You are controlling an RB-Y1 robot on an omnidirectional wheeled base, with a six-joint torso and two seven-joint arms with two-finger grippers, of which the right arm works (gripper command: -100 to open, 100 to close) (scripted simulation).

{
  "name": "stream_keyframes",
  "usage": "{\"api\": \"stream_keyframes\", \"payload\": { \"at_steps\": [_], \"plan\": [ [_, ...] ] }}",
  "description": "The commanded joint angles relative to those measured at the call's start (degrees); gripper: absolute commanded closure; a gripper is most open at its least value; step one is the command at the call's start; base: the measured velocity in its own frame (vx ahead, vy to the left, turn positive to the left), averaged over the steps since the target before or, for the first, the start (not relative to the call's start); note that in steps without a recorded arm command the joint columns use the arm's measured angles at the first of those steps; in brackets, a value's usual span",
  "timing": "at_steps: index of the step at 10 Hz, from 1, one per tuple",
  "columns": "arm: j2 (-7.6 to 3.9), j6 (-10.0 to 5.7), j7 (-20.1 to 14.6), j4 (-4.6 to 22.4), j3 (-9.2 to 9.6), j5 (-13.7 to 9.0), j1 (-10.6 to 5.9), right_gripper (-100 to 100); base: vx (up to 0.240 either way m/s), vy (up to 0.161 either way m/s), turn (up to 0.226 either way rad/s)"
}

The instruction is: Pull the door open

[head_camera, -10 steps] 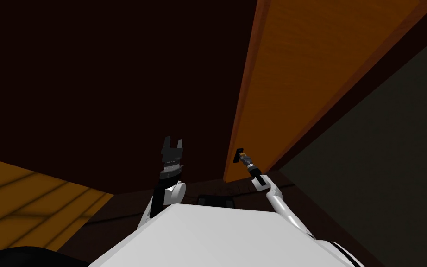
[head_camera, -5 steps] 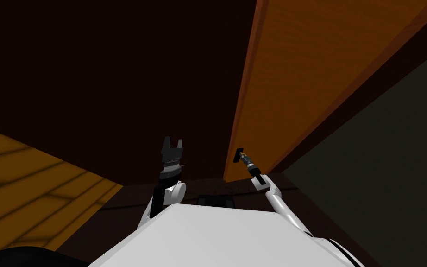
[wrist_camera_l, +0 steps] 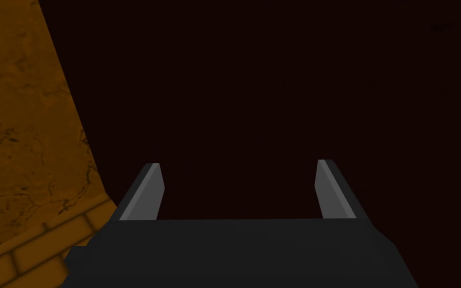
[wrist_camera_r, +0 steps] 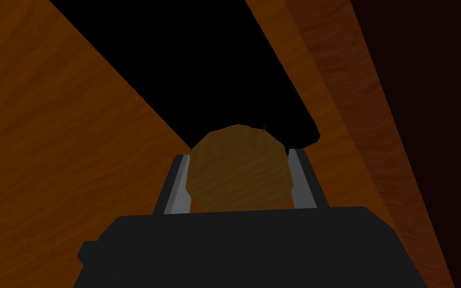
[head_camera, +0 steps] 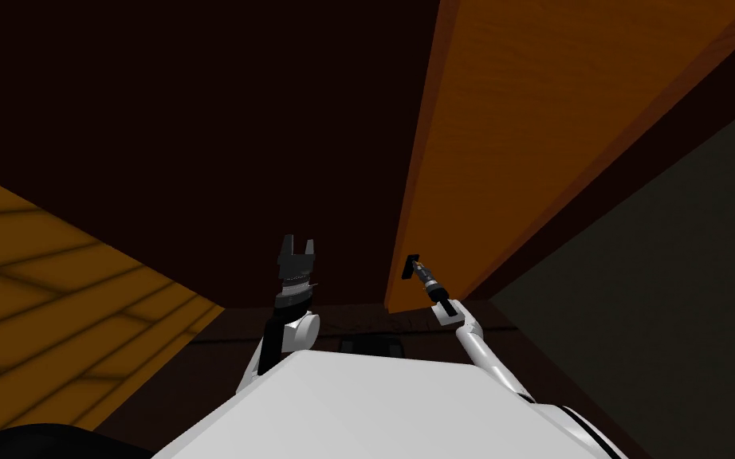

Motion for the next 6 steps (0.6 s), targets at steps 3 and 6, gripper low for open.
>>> {"api": "stream_keyframes", "payload": {
  "at_steps": [3,6],
  "plan": [
    [0.12,-0.03,-4.7,0.5,0.10,-2.6,-0.48,100,-0.053,-0.050,0.088],
    [0.22,0.01,-9.1,1.1,0.21,-5.2,-1.00,100,-0.068,-0.051,0.098]
  ]
}}
